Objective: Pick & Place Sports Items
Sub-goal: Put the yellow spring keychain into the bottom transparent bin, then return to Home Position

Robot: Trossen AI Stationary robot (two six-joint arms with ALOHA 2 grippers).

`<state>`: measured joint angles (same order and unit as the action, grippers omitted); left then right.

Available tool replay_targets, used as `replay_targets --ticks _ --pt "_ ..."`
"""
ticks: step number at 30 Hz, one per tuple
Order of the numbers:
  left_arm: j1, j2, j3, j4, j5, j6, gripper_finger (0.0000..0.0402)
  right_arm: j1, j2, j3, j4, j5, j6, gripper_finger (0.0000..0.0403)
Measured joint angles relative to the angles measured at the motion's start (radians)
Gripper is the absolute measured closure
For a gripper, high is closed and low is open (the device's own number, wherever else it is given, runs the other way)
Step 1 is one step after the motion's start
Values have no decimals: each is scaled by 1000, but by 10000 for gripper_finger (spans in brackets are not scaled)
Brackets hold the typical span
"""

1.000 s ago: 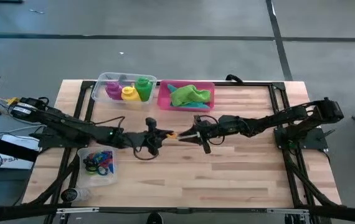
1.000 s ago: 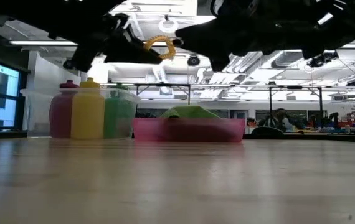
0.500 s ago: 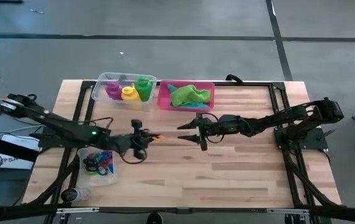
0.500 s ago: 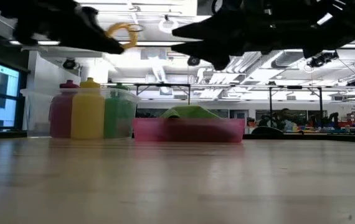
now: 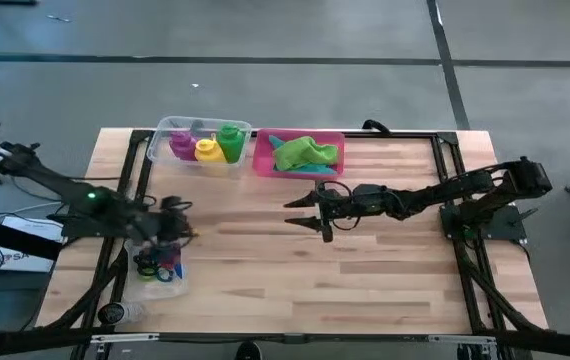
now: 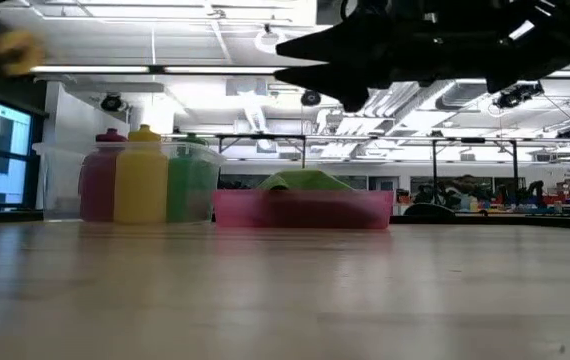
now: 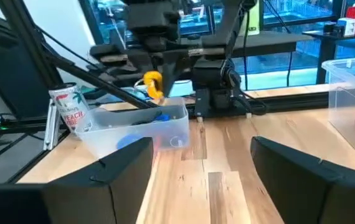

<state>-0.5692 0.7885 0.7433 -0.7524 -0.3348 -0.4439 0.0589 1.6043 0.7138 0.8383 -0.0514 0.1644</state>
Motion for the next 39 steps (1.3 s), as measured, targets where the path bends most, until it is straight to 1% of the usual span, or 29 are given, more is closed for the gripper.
replay_targets --ticks 3,7,12,14,22,32,36,39 --pt "-25 -47 0 -123 140 -101 382 0 0 0 0 1 0 187" --pt "-71 -62 0 -230 283 -154 382 0 0 0 -1 5 4 187" --pt "-115 -33 0 -261 454 -165 382 0 0 0 -3 19 26 187" --pt "-126 -19 0 -262 480 -190 382 0 0 0 -4 19 26 187" --pt "-136 13 0 -264 465 -262 377 0 0 0 -9 19 52 187" --pt "-136 17 0 -264 413 -238 278 0 0 0 -19 19 51 187" --pt "-136 17 0 -263 407 -231 259 0 0 0 -20 19 50 187" --pt "-137 17 0 -250 378 -176 252 0 0 0 -20 19 49 187"
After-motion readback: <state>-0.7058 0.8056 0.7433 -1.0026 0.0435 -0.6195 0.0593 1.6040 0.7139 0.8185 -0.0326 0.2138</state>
